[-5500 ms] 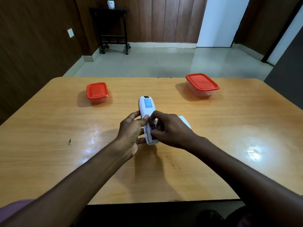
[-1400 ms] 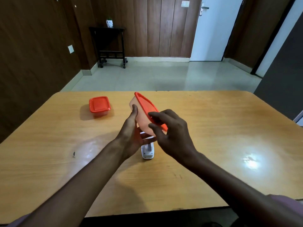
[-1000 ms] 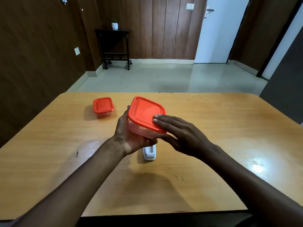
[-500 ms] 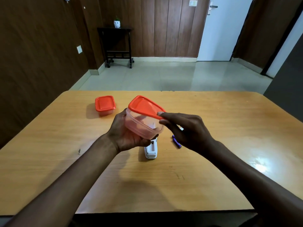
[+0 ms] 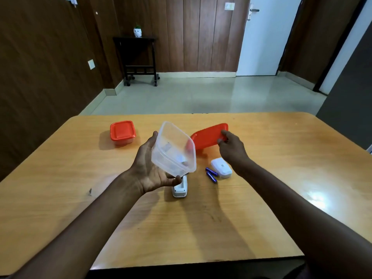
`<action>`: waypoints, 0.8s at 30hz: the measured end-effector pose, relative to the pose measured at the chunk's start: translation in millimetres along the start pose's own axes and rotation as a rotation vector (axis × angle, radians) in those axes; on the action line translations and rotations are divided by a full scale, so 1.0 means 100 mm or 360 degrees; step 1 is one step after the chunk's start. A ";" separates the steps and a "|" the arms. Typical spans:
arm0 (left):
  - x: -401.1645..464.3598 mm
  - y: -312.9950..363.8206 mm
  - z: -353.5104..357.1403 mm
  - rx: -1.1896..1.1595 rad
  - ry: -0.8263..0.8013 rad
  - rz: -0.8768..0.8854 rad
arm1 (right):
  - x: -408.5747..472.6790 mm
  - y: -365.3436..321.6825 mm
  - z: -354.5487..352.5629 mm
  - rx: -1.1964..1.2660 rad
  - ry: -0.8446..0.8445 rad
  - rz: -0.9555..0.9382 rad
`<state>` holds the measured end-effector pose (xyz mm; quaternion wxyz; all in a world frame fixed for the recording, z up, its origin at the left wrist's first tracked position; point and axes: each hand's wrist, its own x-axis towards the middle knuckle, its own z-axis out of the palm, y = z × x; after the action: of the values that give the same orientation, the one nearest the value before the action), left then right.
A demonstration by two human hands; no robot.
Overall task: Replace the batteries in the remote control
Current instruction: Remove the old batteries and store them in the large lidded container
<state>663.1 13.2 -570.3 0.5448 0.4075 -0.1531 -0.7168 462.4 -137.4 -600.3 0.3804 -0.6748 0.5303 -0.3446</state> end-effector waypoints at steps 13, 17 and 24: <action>0.02 -0.08 0.07 0.0019 0.0013 0.0120 | -0.23 -0.21 0.00 -0.0417 0.0016 -0.0308; -0.03 -0.16 0.16 0.0064 -0.0120 0.0029 | -0.48 -0.41 -0.02 0.0024 -0.0171 -0.0077; -0.09 -0.39 0.31 0.0518 0.0086 0.0136 | -0.64 -0.25 -0.51 -0.0281 -0.0198 0.0025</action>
<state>614.7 28.7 -573.5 0.5056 0.5026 -0.2695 -0.6474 416.8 -78.8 -558.1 0.3542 -0.7217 0.5392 -0.2510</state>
